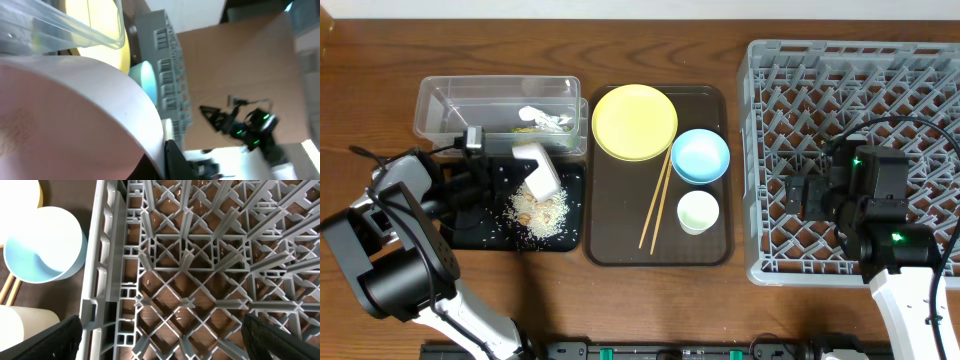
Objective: Sort waste into correct bins and load items into the dishwasher rack
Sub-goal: 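Carry the bowl over the black tray and tip out the rice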
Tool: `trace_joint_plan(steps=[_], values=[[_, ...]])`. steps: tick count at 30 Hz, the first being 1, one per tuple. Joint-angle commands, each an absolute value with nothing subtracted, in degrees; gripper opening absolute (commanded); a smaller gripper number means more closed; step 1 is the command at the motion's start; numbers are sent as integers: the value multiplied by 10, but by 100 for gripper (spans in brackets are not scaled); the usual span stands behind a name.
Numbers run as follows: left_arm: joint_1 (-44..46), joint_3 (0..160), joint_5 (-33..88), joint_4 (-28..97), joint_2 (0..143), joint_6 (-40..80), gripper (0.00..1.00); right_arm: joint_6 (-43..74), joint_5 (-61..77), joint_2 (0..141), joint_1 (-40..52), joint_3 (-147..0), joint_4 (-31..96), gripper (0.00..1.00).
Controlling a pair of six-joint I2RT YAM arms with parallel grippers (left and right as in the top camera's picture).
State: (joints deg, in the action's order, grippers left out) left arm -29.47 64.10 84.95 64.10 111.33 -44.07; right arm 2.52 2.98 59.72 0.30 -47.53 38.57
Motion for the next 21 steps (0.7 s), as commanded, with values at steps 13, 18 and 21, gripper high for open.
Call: trace_joint_plan(steps=[13, 18, 21], values=[[-313, 639, 901, 644, 1117, -92, 6, 29, 30, 596, 11, -486, 392, 99], [-317, 639, 901, 642, 1116, -96, 6, 29, 30, 596, 11, -486, 393, 99], [-315, 639, 901, 642, 1114, -119, 6, 29, 30, 596, 11, -486, 393, 99]])
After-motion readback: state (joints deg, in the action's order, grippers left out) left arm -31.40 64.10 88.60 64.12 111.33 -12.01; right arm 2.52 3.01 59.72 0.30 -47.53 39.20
